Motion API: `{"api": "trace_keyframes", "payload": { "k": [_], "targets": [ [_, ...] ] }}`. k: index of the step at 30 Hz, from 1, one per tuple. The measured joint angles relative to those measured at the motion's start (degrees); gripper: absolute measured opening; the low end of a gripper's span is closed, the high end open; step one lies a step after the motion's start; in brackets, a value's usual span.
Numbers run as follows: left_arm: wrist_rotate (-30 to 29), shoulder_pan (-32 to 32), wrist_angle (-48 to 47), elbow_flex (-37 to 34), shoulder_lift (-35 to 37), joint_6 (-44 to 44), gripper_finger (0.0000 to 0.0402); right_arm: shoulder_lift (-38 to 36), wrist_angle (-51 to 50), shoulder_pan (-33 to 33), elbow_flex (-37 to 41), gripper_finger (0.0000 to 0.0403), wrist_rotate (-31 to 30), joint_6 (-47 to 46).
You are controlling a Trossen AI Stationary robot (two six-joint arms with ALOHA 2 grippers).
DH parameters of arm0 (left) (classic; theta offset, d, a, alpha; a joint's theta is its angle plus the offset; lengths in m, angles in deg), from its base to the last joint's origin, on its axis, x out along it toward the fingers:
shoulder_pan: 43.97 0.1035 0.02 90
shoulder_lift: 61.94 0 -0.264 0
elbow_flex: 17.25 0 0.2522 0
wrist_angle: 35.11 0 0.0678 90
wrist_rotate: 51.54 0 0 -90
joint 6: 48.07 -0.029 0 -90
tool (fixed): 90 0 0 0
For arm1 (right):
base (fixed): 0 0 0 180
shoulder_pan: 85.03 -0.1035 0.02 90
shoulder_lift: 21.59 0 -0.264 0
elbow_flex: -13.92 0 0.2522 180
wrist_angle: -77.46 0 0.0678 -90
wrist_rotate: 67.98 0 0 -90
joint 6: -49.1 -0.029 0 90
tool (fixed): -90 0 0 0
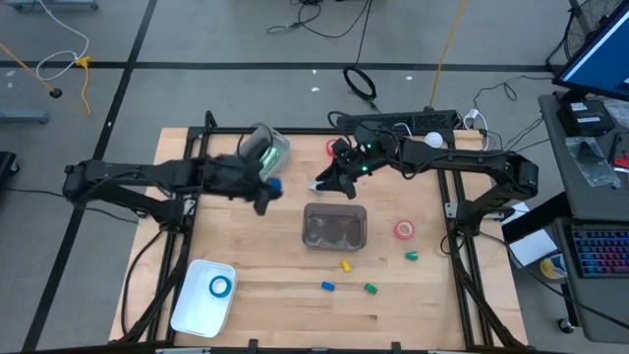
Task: Pick and place Stapler, Stapler remover, tape
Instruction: Put the blue tape into the white bin
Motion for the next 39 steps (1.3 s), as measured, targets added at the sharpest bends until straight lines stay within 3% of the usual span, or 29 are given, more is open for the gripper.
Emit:
{"api": "trace_keyframes", "payload": {
  "k": [10,18,24,29,39],
  "targets": [
    [11.8,-20.36,-26.34,-0.02,0.6,38.94,0.0035,0.01,-0.4,1.73,0.0,0.0191,-0.05,1.04],
    [13.93,-36.03,-42.29,-0.02,-0.44,64.34,0.0035,0.01,-0.44,3.61,0.0,0.0193,-0.09,1.04],
    [9.6,-40.29,-37.46,-0.02,-4.56,67.12,0.0035,0.01,-0.4,4.34,0.0,0.0192,-0.13,1.04],
    [13.22,-41.9,-35.38,-0.04,-8.72,66.9,0.0035,0.01,-0.4,4.38,-0.01,0.0188,-0.13,1.11],
    [12.61,-46.48,-34.28,-0.77,-14.34,69.8,0.0035,0.01,-0.4,4.38,0.0,0.0191,-0.11,2.11]
  ]
}}
